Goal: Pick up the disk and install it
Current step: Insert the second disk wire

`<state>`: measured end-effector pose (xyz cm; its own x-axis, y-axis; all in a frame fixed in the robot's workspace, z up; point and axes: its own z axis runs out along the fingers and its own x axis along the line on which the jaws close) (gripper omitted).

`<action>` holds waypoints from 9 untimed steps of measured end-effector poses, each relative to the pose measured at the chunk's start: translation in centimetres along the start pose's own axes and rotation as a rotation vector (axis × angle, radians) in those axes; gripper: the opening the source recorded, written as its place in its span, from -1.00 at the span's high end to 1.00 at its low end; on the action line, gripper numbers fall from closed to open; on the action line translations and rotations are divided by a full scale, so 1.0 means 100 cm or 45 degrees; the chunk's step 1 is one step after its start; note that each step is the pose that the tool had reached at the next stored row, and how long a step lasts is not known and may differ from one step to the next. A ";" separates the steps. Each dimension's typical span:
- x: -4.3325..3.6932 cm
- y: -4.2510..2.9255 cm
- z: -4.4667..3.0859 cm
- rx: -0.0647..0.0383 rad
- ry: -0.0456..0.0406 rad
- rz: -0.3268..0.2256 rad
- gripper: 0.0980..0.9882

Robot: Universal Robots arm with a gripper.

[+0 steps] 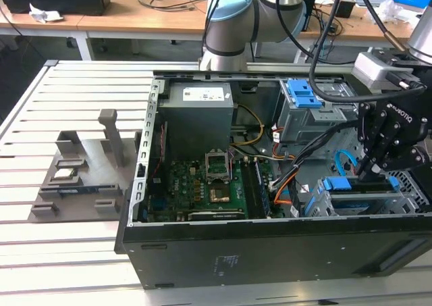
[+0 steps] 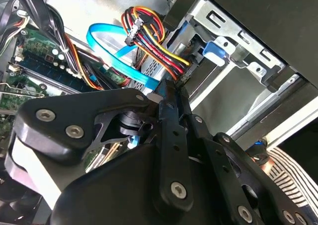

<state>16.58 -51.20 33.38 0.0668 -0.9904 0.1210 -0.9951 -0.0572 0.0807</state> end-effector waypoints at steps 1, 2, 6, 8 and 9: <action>0.0000 0.0000 0.0000 0.000 0.000 0.000 0.86; 0.0000 0.0000 0.0001 0.000 0.000 0.000 0.86; -0.0001 -0.0001 0.0003 0.000 0.000 0.000 0.55; 0.0005 0.0009 -0.0105 0.000 0.006 0.001 0.55; -0.0001 0.0013 -0.0173 -0.001 0.010 0.001 0.55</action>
<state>16.57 -50.98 35.10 0.0666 -0.9895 0.1285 -0.9951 -0.0564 0.0812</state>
